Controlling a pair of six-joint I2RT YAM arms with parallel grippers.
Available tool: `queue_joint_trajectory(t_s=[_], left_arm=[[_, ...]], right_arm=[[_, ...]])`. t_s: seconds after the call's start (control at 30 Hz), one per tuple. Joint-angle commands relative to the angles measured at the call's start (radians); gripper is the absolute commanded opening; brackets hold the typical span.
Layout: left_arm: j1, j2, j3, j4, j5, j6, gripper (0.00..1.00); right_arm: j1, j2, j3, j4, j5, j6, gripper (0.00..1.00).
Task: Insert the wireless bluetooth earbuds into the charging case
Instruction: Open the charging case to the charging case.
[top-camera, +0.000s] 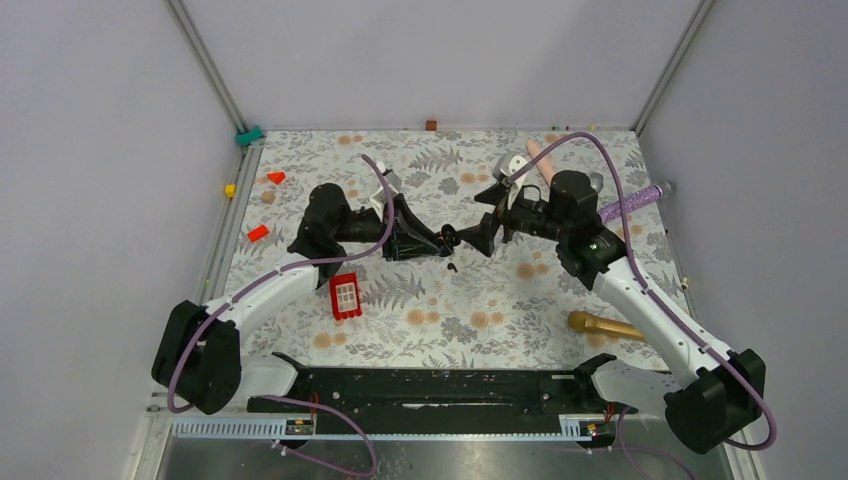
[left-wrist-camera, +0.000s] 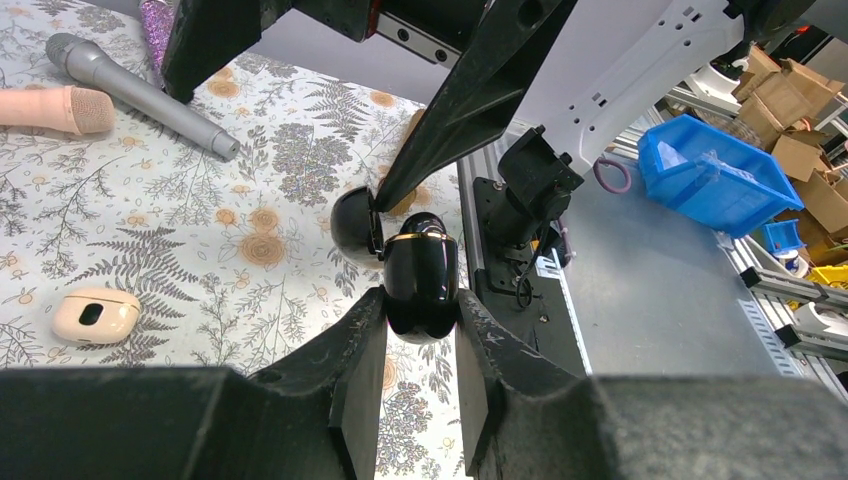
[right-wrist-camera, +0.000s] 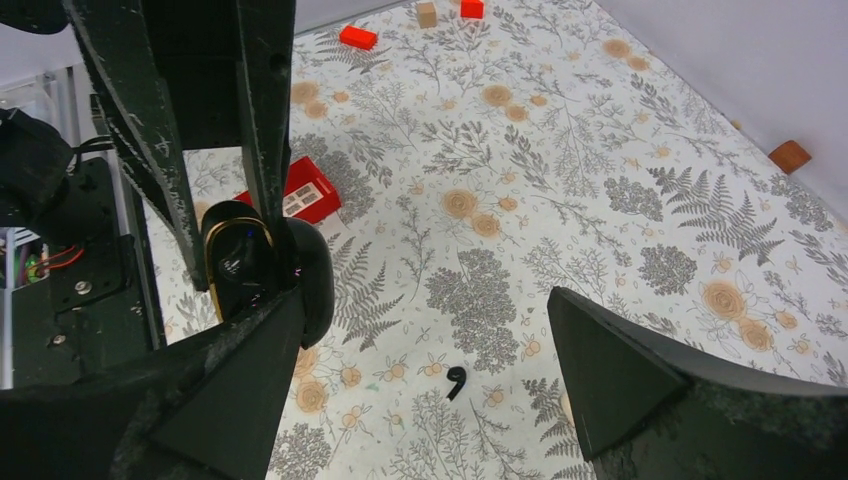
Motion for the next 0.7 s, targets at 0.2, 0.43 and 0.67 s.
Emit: queue_joint_trajectory(t_s=[0.2,0.43,0.67], left_arm=[[0.004,0.001,0.053,0.017,0.033,0.012,0.0],[0.078,-0.026,0.068,0.044,0.036,-0.011,0.0],[0.183,-0.078,0.067,0.131,0.074,-0.07,0.0]], right_arm=[[-0.008,-0.005,0.235,-0.253,-0.229,-0.013,0.99],[-0.022,0.086,0.38,-0.464,-0.169,-0.047,0.99],[-0.065,0.255,0.462,-0.59,-0.121,-0.246,0.99]])
